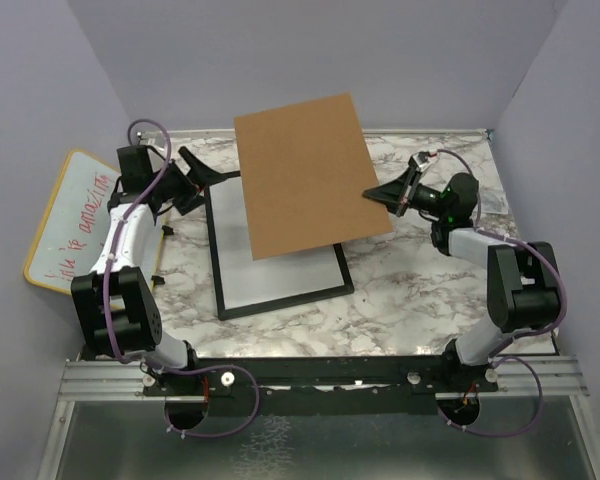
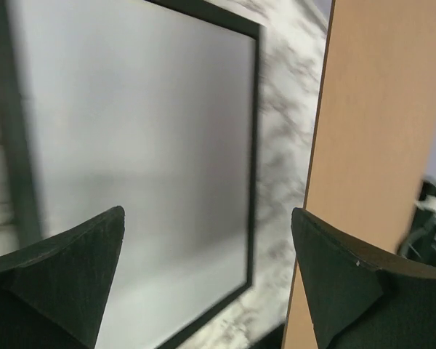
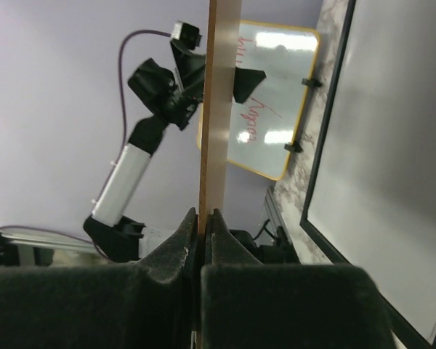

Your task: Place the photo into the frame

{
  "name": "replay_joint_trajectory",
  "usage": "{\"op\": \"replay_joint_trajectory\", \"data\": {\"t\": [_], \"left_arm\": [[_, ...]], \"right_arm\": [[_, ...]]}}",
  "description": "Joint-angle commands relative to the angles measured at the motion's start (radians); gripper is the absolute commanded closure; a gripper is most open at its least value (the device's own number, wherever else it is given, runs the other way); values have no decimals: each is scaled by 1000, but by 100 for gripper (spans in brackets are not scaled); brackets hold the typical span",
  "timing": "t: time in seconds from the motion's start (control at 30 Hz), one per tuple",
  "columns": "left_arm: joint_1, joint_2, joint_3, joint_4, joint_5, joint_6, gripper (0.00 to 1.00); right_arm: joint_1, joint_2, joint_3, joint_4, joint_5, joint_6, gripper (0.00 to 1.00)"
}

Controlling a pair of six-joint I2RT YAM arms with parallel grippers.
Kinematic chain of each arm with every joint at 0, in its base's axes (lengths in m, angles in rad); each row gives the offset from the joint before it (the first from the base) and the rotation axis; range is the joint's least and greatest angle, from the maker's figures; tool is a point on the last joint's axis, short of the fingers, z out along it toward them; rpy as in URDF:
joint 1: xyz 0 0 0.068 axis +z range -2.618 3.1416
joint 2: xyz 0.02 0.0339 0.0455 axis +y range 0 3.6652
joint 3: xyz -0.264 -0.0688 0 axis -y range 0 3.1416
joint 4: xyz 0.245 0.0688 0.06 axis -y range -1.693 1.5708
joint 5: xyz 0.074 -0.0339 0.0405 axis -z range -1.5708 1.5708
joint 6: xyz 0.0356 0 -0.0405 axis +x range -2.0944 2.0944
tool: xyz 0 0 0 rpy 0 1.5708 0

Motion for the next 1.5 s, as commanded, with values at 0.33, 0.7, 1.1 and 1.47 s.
{"op": "replay_joint_trajectory", "data": {"t": [0.33, 0.7, 1.1, 1.47], "left_arm": [[58, 64, -103, -180, -586, 179, 21], [58, 192, -162, -37, -537, 162, 41], [58, 273, -161, -10, -442, 137, 54], [58, 284, -180, -7, -422, 136, 57]], "right_arm": [[235, 119, -28, -55, 144, -301, 100], [256, 178, -63, -38, 265, -331, 100], [324, 232, -50, -66, 273, -371, 99], [325, 189, -133, -124, 324, -435, 100]]}}
